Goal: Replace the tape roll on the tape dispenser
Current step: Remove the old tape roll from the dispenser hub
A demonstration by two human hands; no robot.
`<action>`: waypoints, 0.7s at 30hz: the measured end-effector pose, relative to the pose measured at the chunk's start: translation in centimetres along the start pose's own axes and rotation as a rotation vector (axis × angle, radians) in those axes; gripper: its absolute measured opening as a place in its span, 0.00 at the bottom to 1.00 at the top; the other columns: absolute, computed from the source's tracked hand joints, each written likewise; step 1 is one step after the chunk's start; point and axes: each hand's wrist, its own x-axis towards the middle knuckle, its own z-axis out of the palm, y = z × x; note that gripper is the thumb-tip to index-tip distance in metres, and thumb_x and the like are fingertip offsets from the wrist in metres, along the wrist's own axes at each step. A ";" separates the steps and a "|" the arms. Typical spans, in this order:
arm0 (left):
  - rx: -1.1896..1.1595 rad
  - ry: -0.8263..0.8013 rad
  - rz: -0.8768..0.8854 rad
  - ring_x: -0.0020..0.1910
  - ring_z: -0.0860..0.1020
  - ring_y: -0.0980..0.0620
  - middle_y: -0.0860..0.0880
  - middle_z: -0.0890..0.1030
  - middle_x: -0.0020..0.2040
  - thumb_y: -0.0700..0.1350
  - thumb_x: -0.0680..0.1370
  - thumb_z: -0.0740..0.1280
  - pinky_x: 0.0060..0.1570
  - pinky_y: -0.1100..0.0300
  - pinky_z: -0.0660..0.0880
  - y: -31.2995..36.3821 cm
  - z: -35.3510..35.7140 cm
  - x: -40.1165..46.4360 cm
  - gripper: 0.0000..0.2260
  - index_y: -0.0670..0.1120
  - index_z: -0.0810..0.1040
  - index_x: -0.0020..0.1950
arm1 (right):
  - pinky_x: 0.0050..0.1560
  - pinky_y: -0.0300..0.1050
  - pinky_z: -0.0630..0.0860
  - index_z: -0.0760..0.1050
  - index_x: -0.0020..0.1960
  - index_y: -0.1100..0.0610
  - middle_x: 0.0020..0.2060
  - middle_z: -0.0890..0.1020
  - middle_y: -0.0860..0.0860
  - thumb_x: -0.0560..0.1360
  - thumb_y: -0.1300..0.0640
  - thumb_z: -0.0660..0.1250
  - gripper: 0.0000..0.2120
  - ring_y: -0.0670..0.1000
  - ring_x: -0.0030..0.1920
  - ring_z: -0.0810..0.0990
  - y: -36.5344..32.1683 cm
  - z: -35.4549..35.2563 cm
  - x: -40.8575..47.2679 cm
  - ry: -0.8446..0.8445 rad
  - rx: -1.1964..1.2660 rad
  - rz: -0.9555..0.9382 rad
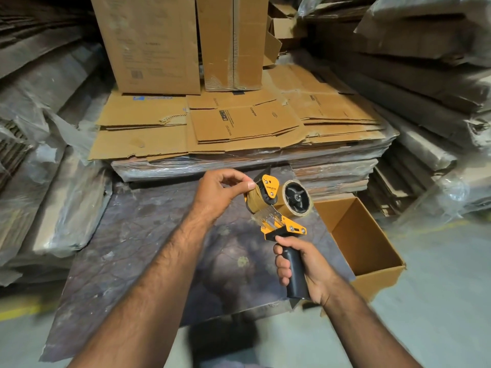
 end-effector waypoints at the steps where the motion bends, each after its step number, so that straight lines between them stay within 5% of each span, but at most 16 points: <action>1: 0.028 -0.003 0.020 0.44 0.80 0.61 0.53 0.87 0.43 0.46 0.72 0.78 0.51 0.58 0.75 -0.1 -0.1 -0.3 0.04 0.48 0.88 0.45 | 0.23 0.41 0.73 0.75 0.37 0.56 0.24 0.74 0.52 0.72 0.53 0.73 0.11 0.49 0.21 0.73 0.1 0.2 -0.1 0.010 0.001 -0.004; 5: 0.015 -0.005 0.037 0.47 0.76 0.60 0.49 0.84 0.55 0.46 0.78 0.73 0.52 0.60 0.72 -1.1 -0.3 -1.0 0.06 0.49 0.85 0.54 | 0.23 0.40 0.72 0.75 0.36 0.55 0.25 0.72 0.51 0.71 0.52 0.73 0.11 0.49 0.21 0.71 0.2 1.2 -0.4 0.086 -0.019 -0.006; 8: -0.115 0.235 -0.067 0.46 0.75 0.56 0.48 0.78 0.55 0.43 0.75 0.75 0.47 0.59 0.72 -2.1 -0.3 -1.9 0.13 0.49 0.77 0.58 | 0.23 0.40 0.72 0.75 0.35 0.55 0.25 0.73 0.51 0.72 0.52 0.73 0.11 0.49 0.22 0.71 0.2 2.2 -0.6 0.125 -0.028 -0.007; 10: 0.017 0.384 0.115 0.42 0.73 0.56 0.50 0.77 0.49 0.40 0.73 0.74 0.43 0.62 0.72 -2.2 -0.3 -3.1 0.12 0.50 0.76 0.53 | 0.24 0.40 0.72 0.75 0.35 0.55 0.26 0.73 0.51 0.73 0.52 0.72 0.12 0.49 0.22 0.72 0.0 2.8 -0.6 0.151 -0.020 -0.011; 15: 0.358 0.199 0.662 0.44 0.76 0.48 0.47 0.76 0.44 0.36 0.71 0.71 0.46 0.56 0.73 -1.4 1.2 -6.4 0.05 0.42 0.82 0.45 | 0.24 0.39 0.72 0.74 0.35 0.55 0.26 0.73 0.50 0.77 0.52 0.70 0.13 0.48 0.22 0.72 -0.5 4.0 -0.1 0.184 0.014 -0.022; 21: 0.642 0.071 0.476 0.61 0.71 0.49 0.50 0.73 0.63 0.55 0.72 0.71 0.56 0.50 0.68 -2.6 1.5 -6.1 0.18 0.57 0.81 0.61 | 0.25 0.40 0.74 0.75 0.37 0.57 0.27 0.74 0.51 0.77 0.53 0.68 0.12 0.49 0.23 0.73 -0.2 4.3 0.5 0.231 -0.052 -0.005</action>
